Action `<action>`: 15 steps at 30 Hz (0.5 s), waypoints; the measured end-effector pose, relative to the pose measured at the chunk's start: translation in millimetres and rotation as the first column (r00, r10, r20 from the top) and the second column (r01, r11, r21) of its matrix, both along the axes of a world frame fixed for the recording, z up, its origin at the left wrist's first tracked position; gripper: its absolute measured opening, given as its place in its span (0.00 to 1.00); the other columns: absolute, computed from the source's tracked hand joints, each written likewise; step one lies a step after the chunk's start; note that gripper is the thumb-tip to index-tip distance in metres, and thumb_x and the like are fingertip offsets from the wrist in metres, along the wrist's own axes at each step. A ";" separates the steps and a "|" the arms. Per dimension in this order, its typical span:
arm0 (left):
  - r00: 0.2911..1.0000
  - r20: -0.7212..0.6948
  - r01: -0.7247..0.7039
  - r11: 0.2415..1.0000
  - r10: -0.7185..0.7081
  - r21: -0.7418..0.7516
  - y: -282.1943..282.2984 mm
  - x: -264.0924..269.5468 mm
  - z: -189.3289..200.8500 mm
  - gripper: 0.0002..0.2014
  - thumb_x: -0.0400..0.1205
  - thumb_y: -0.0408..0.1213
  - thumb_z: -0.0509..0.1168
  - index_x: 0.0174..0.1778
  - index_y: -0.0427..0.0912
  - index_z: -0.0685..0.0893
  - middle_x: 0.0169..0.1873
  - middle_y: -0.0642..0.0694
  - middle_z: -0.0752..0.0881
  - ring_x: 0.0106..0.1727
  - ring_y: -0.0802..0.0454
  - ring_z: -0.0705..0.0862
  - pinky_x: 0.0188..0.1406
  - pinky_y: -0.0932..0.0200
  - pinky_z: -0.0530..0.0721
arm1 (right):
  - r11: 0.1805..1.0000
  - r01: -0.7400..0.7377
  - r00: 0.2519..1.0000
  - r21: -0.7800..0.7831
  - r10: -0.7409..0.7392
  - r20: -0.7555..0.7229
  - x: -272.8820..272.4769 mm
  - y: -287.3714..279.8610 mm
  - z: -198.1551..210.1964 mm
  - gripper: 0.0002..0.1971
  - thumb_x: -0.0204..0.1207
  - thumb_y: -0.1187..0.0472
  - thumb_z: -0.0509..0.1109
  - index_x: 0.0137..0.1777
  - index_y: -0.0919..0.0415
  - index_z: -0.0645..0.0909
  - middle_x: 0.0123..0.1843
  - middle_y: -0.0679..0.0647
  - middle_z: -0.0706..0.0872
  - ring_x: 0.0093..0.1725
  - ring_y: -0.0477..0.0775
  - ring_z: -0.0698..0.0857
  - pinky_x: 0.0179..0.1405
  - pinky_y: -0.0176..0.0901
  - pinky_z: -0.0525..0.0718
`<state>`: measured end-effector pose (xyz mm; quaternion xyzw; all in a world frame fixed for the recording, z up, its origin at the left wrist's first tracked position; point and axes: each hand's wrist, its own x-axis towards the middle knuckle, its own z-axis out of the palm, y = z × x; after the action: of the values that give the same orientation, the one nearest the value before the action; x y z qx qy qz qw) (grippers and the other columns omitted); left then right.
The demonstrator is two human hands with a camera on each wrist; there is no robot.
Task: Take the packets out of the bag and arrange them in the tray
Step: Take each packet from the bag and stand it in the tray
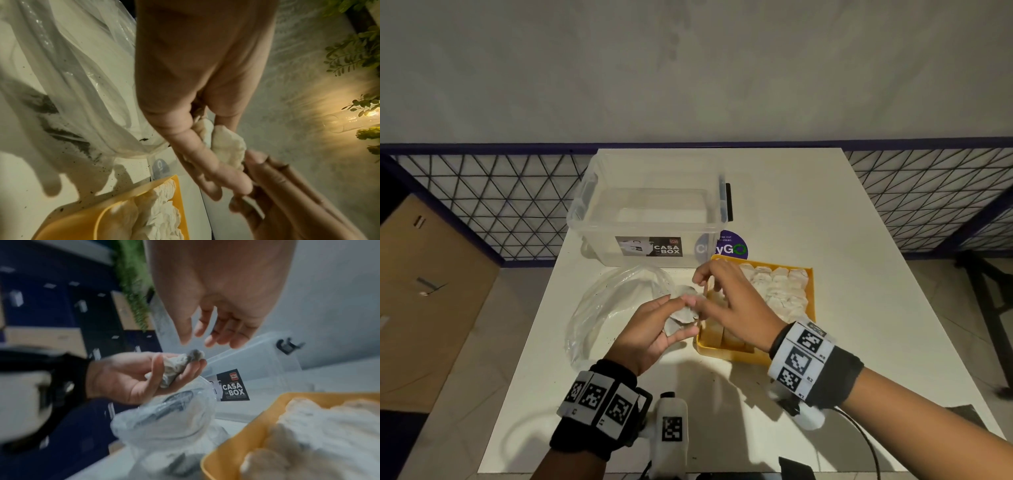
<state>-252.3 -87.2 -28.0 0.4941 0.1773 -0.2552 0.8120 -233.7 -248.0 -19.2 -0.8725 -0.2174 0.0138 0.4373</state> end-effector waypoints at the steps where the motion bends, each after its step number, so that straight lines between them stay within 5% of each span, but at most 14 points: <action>1: 1.000 0.000 -0.012 1.000 0.012 0.001 -0.6 -0.1 -0.6 0.08 0.84 0.32 0.62 0.53 0.34 0.84 0.50 0.38 0.89 0.46 0.48 0.89 0.35 0.60 0.89 | 0.995 -0.069 0.996 -0.075 0.072 0.042 -3.3 0.9 0.5 0.12 0.74 0.51 0.71 0.53 0.53 0.76 0.50 0.43 0.75 0.49 0.41 0.68 0.49 0.33 0.68; 5: 0.998 -0.019 -0.057 0.996 0.056 -0.064 -3.8 1.2 -2.3 0.12 0.86 0.34 0.59 0.58 0.31 0.81 0.55 0.32 0.86 0.44 0.47 0.90 0.38 0.56 0.90 | 0.947 -0.147 0.977 -0.284 0.183 0.107 -1.0 2.4 -5.6 0.12 0.74 0.51 0.71 0.54 0.55 0.81 0.54 0.48 0.77 0.50 0.38 0.61 0.51 0.38 0.62; 12: 0.988 -0.088 -0.141 0.972 0.126 -0.190 -4.6 4.3 -1.3 0.21 0.86 0.44 0.58 0.65 0.29 0.77 0.57 0.30 0.86 0.49 0.43 0.91 0.40 0.55 0.90 | 0.999 -0.030 0.991 -0.021 0.026 -0.131 4.9 -2.8 -0.7 0.05 0.75 0.53 0.71 0.44 0.53 0.84 0.44 0.56 0.84 0.47 0.49 0.74 0.46 0.39 0.71; 15: 0.989 -0.085 -0.137 0.968 0.121 -0.212 -5.7 3.5 -1.9 0.20 0.85 0.42 0.59 0.64 0.29 0.79 0.60 0.29 0.85 0.51 0.42 0.90 0.45 0.54 0.90 | 0.998 0.002 0.977 0.068 0.013 -0.214 7.6 -7.5 5.1 0.03 0.77 0.58 0.69 0.42 0.54 0.83 0.39 0.51 0.85 0.41 0.37 0.75 0.42 0.30 0.71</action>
<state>-248.7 -92.9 -29.9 0.3805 0.2089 -0.2371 0.8691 -226.1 -255.5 -14.2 -0.8501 -0.1718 0.1018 0.4873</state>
